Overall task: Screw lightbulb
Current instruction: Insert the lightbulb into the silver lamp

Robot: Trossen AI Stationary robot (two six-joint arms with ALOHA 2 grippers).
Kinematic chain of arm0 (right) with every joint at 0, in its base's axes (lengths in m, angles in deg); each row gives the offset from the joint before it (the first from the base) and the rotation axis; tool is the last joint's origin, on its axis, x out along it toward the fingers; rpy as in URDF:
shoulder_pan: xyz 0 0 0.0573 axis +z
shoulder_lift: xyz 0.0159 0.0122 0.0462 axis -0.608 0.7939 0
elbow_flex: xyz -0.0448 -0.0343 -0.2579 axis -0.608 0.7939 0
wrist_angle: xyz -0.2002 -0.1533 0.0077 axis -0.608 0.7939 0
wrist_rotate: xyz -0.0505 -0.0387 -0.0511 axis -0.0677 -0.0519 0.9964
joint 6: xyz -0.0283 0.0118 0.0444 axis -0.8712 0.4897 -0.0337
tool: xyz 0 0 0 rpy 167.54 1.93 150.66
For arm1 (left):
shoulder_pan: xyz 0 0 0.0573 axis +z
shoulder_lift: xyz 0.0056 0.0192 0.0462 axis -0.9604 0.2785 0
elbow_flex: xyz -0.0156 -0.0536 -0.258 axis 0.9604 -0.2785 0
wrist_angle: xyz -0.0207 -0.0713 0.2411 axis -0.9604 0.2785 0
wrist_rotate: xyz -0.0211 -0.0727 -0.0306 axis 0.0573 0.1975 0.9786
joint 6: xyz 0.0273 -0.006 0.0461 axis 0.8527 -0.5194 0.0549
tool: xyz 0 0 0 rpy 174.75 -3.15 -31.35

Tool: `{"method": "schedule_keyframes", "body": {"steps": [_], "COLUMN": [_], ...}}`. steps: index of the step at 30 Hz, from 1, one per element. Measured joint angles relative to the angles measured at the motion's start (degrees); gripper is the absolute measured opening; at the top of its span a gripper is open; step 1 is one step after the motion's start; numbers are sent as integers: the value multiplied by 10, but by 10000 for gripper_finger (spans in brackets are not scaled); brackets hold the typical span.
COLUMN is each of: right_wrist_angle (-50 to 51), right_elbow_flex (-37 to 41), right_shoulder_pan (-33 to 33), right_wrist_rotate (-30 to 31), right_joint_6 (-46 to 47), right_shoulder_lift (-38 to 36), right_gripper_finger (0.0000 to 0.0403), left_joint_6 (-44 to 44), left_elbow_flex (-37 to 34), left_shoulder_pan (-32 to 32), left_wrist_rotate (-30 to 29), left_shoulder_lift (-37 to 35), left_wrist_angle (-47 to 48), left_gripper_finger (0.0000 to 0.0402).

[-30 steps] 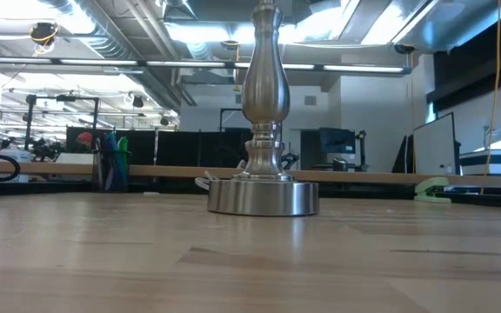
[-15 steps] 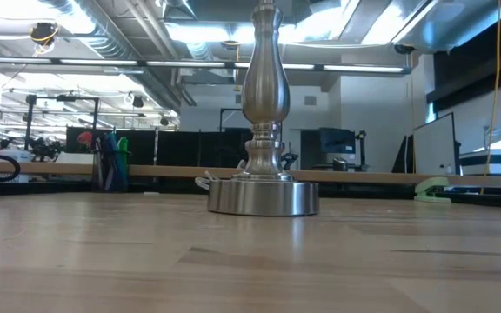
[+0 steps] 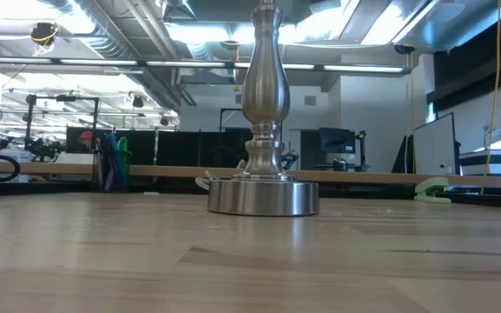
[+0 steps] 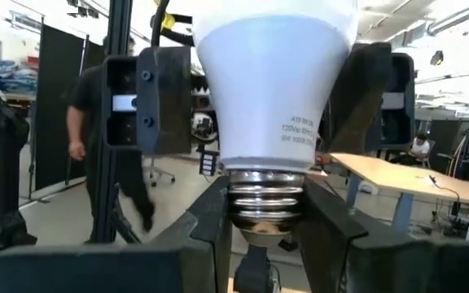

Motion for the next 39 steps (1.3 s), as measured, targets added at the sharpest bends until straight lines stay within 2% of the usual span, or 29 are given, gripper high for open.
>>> {"method": "schedule_keyframes", "body": {"steps": [4,12,14,18,21,25,30,32,36,39], "right_wrist_angle": [1,0,1,27,101,239,392,424,410,316], "right_elbow_flex": [0,-1,-1,-1,-12,-33,-36,-25,40,113], "right_shoulder_pan": [0,0,0,0,0,0,0,0,0,0], "right_wrist_rotate": [1,1,3,5,20,48,73,72,71,71], "right_joint_6": [-3,-15,-14,-13,-23,-29,-13,3,31,38], "right_shoulder_lift": [1,0,0,-3,-20,-57,-91,-98,-100,-100], "right_gripper_finger": [105,108,131,203,244,277,289,290,291,291], "left_joint_6": [-1,8,14,15,16,16,2,-2,-11,-24], "left_elbow_flex": [0,0,0,0,0,1,1,-2,-25,-60], "left_shoulder_pan": [3,8,12,13,10,2,-12,-19,-24,-21], "left_wrist_rotate": [0,-2,-2,-5,-17,-47,-80,-82,-95,-97], "left_shoulder_lift": [0,0,0,-3,-11,-35,-48,-49,-55,-54], "left_wrist_angle": [11,14,16,21,27,45,95,111,104,69], "left_gripper_finger": [269,187,186,166,164,164,162,156,152,151]}}
